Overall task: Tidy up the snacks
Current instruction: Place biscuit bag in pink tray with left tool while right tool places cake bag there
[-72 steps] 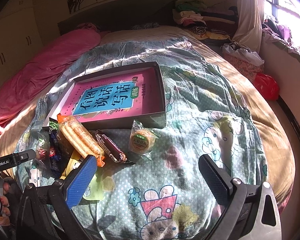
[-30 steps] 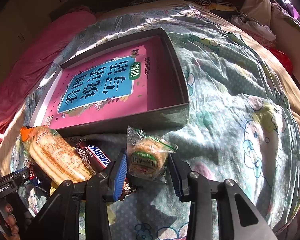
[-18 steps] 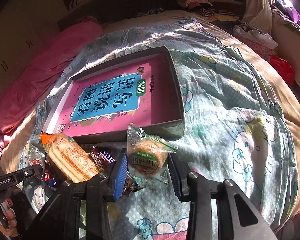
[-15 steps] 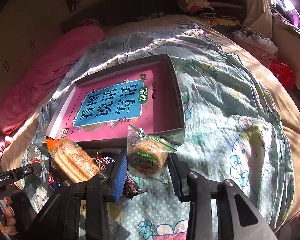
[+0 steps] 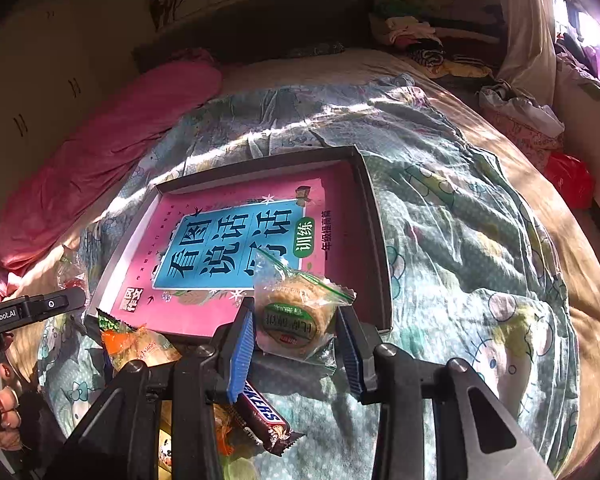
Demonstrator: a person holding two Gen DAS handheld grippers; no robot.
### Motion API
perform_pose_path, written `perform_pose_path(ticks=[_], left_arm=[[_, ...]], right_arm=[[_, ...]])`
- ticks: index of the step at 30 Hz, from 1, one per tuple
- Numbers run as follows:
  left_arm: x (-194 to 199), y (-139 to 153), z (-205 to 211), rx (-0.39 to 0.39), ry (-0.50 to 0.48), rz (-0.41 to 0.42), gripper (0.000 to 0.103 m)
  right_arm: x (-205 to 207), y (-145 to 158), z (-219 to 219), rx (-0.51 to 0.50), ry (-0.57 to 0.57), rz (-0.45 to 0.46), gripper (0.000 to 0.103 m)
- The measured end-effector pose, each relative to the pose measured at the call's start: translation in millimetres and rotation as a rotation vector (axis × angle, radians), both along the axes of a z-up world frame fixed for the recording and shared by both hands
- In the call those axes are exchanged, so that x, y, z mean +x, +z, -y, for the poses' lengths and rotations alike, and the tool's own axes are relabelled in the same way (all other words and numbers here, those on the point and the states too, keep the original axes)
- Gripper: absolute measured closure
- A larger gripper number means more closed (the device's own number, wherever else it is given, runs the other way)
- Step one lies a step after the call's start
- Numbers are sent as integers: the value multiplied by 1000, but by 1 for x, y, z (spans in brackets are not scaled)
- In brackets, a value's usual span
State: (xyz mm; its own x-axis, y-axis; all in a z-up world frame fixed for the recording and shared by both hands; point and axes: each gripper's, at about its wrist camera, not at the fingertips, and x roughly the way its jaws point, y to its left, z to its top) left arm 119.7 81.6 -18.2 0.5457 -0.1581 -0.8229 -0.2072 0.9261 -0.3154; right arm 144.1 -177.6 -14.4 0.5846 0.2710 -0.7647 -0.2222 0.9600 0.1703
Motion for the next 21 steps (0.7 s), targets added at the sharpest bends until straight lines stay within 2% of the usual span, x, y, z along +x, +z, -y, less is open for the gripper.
perform_pose_path(ticks=[10,13,21], left_arm=[[32,-11,15,17,-29,-31,50],[37,-18,18,13,-39,-42,66],[47,-27,18,25,-43,-48,65]], right_arm=[[24,-9,-8,-12,7,-21,63],[28,-15,-9,-19,8,-32,63],[31,-30,-9,-36,1,-80,63]])
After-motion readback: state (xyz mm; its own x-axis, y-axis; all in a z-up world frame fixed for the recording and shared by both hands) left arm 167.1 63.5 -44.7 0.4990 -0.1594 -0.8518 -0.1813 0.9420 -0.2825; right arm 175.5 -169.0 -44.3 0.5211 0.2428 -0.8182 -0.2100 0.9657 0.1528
